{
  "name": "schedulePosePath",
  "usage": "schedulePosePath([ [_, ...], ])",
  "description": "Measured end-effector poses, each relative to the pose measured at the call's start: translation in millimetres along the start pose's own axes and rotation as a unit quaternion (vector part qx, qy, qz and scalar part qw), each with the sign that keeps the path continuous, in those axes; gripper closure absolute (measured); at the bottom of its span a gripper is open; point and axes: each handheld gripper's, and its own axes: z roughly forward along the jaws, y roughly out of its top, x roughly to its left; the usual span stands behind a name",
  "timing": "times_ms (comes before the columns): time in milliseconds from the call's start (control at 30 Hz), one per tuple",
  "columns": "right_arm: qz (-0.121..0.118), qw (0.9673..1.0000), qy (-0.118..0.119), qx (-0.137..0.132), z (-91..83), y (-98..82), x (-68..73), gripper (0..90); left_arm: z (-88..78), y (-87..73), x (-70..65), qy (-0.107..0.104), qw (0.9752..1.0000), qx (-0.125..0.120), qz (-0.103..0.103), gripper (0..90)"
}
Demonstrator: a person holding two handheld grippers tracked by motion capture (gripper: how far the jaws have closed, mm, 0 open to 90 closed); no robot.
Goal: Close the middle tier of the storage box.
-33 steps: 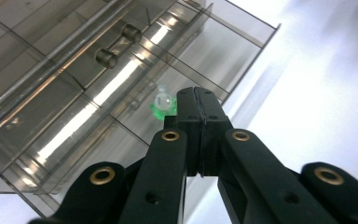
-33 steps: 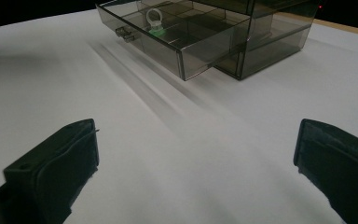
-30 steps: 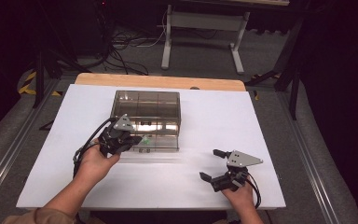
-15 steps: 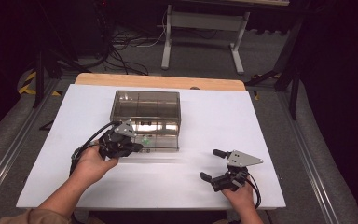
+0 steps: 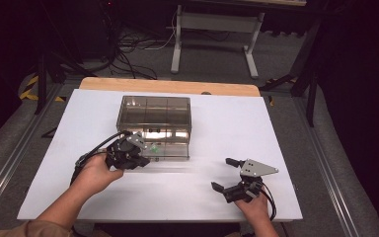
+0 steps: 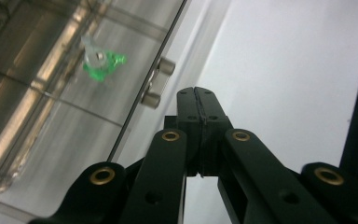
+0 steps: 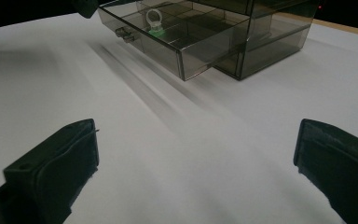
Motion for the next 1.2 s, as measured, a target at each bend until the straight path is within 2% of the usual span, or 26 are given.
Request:
schedulePosePath([
  [267, 0.0, 1.0, 0.001, 0.0, -0.1, 0.0, 0.1, 0.5, 6.6, 0.4, 1.8, -0.007, 0.9997, 0.023, -0.001, 90.0],
  [567, 0.0, 1.0, 0.001, 0.0, 0.0, 0.0, 0.2, 0.5, 15.1, 0.1, 7.1, 0.005, 0.9984, 0.056, 0.0, 90.0],
  [1200, 0.001, 1.0, 0.002, 0.0, -0.1, 0.1, 0.5, 0.5, 30.4, 2.7, 14.0, 0.021, 0.9965, 0.08, 0.0, 90.0],
])
